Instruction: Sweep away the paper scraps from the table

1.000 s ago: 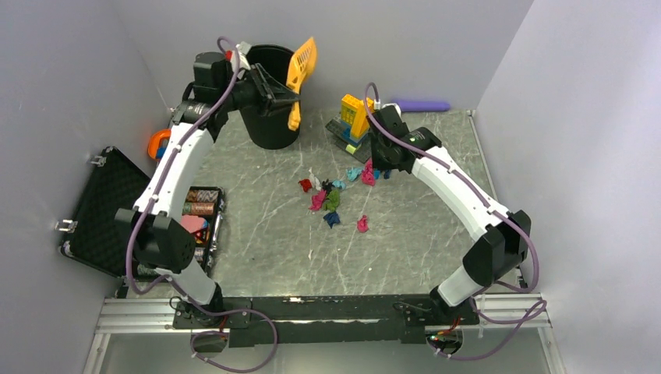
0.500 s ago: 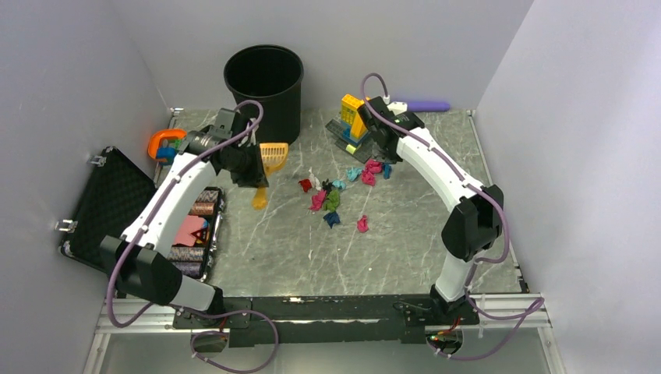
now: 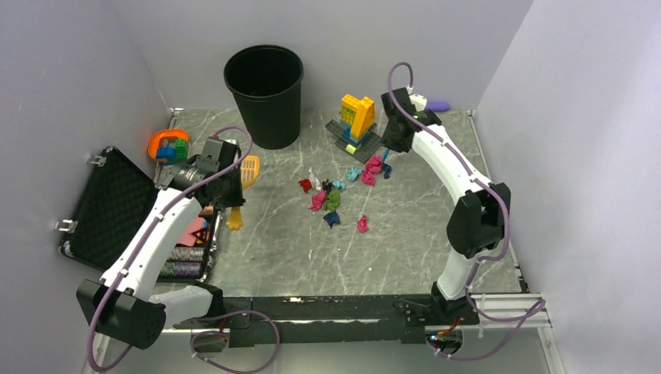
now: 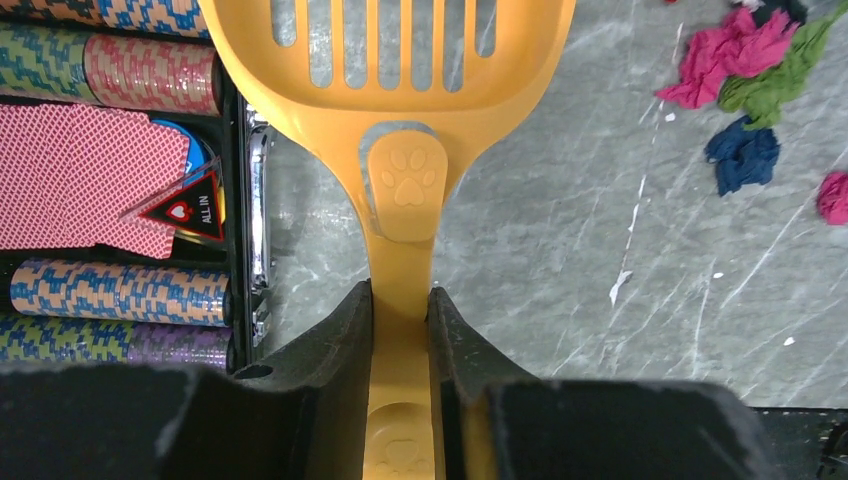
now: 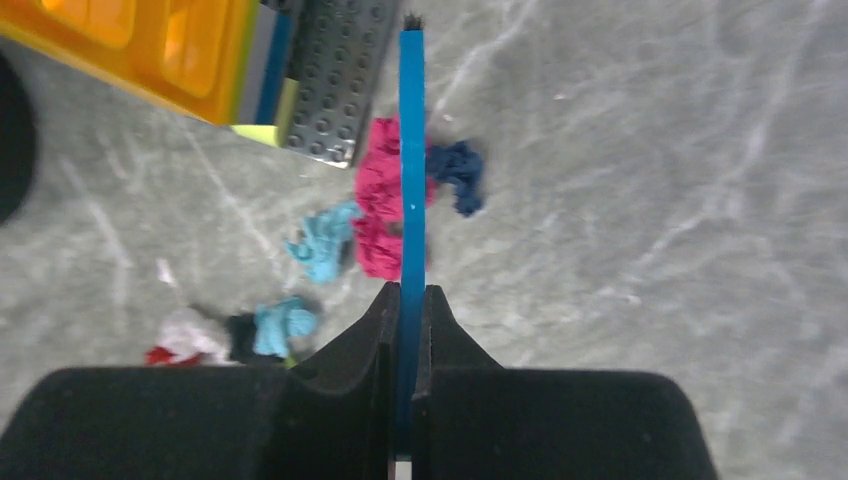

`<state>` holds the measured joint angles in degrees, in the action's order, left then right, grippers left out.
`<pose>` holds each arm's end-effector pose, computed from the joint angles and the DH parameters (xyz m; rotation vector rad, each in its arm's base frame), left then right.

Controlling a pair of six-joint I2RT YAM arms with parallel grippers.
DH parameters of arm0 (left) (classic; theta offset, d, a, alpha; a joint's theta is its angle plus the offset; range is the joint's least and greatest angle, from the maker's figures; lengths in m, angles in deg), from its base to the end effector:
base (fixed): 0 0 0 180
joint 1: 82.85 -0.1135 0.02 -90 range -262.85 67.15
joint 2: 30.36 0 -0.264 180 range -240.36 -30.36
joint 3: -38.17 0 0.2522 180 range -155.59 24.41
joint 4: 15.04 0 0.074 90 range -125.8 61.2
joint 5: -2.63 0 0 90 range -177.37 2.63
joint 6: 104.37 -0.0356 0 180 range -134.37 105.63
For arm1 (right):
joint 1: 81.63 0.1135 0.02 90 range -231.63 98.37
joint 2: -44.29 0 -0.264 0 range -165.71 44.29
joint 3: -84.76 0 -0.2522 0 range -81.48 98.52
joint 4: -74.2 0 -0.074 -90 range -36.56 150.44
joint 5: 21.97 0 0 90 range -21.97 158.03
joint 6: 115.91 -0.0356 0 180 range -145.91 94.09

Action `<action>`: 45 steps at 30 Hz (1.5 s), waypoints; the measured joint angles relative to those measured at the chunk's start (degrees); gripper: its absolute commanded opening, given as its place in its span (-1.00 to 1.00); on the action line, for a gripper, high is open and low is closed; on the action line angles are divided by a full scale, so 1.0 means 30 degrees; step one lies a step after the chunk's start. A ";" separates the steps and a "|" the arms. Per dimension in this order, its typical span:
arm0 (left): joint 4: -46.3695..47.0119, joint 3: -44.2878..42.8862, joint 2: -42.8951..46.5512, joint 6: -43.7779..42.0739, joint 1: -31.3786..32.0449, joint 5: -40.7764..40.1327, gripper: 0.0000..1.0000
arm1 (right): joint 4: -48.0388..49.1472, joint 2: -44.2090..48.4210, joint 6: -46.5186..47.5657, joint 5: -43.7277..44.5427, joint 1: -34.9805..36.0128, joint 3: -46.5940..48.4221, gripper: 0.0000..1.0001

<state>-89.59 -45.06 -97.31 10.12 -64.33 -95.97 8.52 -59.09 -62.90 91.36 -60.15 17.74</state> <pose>0.2066 -0.0636 0.3342 -0.1888 2.5654 -0.0880 0.3674 0.1294 0.3239 0.4802 2.3909 -0.0760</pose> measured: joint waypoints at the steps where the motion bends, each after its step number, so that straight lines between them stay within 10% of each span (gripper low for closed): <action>1: 0.0029 0.0160 -0.0007 -0.0109 0.0000 0.0000 -1.00 | 0.0809 0.0168 -0.0277 -0.0699 -0.0299 -0.0546 -1.00; 19: 0.1071 0.1421 0.0146 -0.1268 0.0000 0.2324 -1.00 | 0.8670 0.0692 -0.8728 -0.9107 -0.2863 -0.8706 -1.00; 27: 0.1683 0.1421 -0.0270 -0.1275 0.0117 0.2980 -1.00 | 0.9304 0.6805 -1.2772 -1.0550 -0.2739 -1.4972 -1.00; 38: 0.1894 0.1588 -0.0648 -0.1843 0.1231 0.3759 -1.00 | 0.5668 0.5515 -0.6484 -1.0178 -0.4641 -0.8349 -1.00; 45: 0.1676 0.1581 -0.1421 -0.2659 0.2681 0.3934 -1.00 | 0.1923 0.1078 0.0750 -0.4189 -0.5187 -0.1297 -1.00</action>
<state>-84.57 -40.32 -101.58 2.15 -56.29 -84.17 14.29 -55.85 -60.65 78.80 -75.72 13.85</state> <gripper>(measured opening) 0.265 0.079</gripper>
